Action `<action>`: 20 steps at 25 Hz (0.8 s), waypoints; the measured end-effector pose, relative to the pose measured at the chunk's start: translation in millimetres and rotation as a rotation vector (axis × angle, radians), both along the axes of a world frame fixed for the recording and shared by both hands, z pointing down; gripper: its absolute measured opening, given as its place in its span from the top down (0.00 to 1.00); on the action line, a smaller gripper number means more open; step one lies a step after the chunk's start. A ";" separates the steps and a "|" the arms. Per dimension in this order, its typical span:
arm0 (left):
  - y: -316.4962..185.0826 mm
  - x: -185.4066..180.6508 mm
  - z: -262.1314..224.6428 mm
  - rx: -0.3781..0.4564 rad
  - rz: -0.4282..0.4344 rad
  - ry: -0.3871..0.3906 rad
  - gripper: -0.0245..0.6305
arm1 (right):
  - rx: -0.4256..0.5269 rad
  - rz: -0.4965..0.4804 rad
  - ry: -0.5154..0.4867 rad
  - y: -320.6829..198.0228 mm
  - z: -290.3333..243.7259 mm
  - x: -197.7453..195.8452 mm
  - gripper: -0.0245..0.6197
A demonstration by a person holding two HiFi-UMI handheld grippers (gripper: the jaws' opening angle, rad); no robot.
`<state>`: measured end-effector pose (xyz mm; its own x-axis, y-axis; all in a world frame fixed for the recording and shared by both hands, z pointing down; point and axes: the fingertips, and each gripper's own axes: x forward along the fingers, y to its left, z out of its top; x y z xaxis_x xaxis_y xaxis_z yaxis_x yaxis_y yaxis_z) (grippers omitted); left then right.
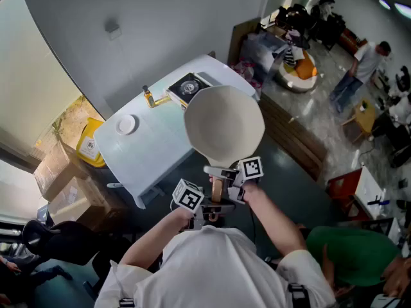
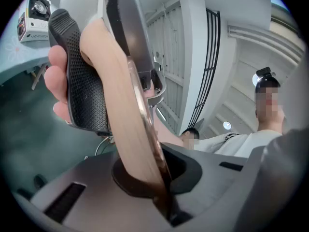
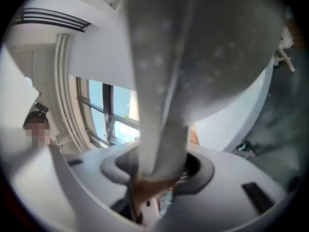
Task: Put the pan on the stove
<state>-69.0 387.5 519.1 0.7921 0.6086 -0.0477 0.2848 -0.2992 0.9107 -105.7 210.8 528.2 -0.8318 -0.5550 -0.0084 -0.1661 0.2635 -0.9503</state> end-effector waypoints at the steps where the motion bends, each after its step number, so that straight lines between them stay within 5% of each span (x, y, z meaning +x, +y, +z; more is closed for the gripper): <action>1: -1.8 0.0 2.1 0.007 -0.002 -0.002 0.92 | 0.003 0.000 0.001 -1.2 0.1 -0.1 0.64; 20: -4.2 3.3 -4.6 -0.019 -0.003 0.011 0.92 | -0.003 0.006 0.002 -5.4 2.7 3.2 0.64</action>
